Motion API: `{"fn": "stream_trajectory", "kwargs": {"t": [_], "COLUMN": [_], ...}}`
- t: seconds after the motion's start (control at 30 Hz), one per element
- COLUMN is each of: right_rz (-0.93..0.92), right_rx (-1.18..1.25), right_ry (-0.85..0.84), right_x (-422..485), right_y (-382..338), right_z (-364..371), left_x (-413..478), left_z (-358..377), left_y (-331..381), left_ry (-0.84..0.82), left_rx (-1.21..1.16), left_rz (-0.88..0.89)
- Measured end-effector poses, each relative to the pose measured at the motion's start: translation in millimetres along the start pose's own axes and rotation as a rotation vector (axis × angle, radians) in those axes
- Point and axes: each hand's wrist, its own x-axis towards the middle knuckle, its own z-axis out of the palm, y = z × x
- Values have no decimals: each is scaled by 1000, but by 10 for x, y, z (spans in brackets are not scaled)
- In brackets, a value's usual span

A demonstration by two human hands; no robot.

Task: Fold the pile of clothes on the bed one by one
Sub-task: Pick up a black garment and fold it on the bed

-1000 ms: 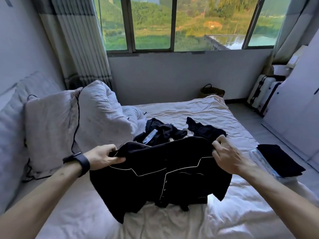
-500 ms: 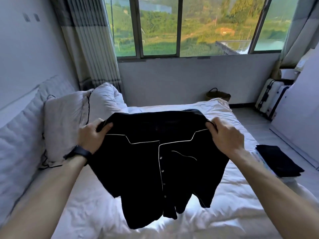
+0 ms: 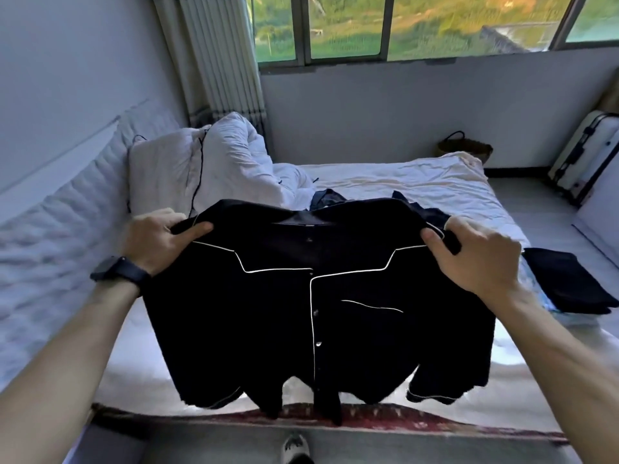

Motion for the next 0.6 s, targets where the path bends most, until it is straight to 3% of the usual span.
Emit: {"fn": "stream_trajectory", "kwargs": {"t": [0.23, 0.37, 0.6], "right_rz": [11, -36, -120], "right_rx": [-27, -91, -148], "right_ry": [-170, -198, -297], "right_x": [175, 374, 936], "right_y": [103, 161, 198], "right_z": [380, 758, 2082], "left_x": [225, 511, 1288], "left_z": [377, 726, 1717], "left_y": [-94, -272, -968], "left_ry": [-140, -140, -229], "left_rx": [162, 213, 288], "left_rz": [-96, -71, -83]}}
